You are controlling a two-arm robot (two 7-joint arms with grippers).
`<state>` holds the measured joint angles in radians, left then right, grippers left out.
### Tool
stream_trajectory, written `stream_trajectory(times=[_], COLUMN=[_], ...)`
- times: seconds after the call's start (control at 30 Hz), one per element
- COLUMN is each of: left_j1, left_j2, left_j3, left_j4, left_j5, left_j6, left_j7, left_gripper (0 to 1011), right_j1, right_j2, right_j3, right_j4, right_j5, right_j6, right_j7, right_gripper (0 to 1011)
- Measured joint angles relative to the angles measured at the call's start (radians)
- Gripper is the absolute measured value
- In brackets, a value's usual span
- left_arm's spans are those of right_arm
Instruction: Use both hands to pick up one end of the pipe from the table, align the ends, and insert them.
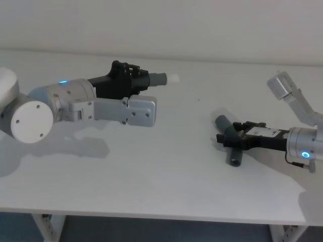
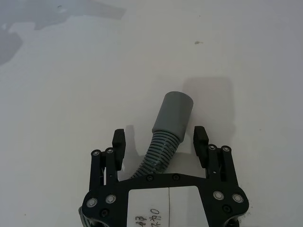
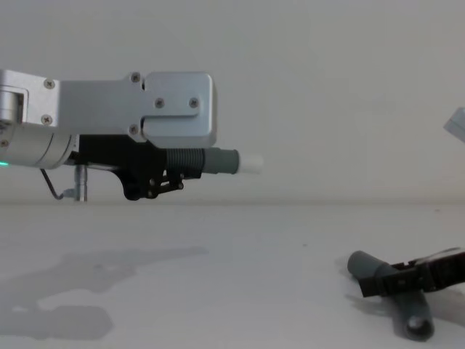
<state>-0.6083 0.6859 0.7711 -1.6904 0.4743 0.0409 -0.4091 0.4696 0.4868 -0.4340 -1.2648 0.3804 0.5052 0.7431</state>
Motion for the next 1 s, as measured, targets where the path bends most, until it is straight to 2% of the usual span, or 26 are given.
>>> stream_trajectory(times=[0.83,1.0], left_j1=[0.0,0.0], left_j2=[0.0,0.0], left_j3=[0.0,0.0], left_j4=[0.0,0.0], left_j5=[0.0,0.0], left_j6=[0.0,0.0], left_j7=[0.0,0.0], left_gripper=[320,320], right_j1=[0.0,-0.001], right_j2=[0.0,-0.001], right_j3=[-0.001,-0.002], right_j4=[0.001,0.001], right_j5=[0.0,0.0], right_j6=[0.001,0.001], right_j7=[0.0,0.001], right_gripper=[848,949])
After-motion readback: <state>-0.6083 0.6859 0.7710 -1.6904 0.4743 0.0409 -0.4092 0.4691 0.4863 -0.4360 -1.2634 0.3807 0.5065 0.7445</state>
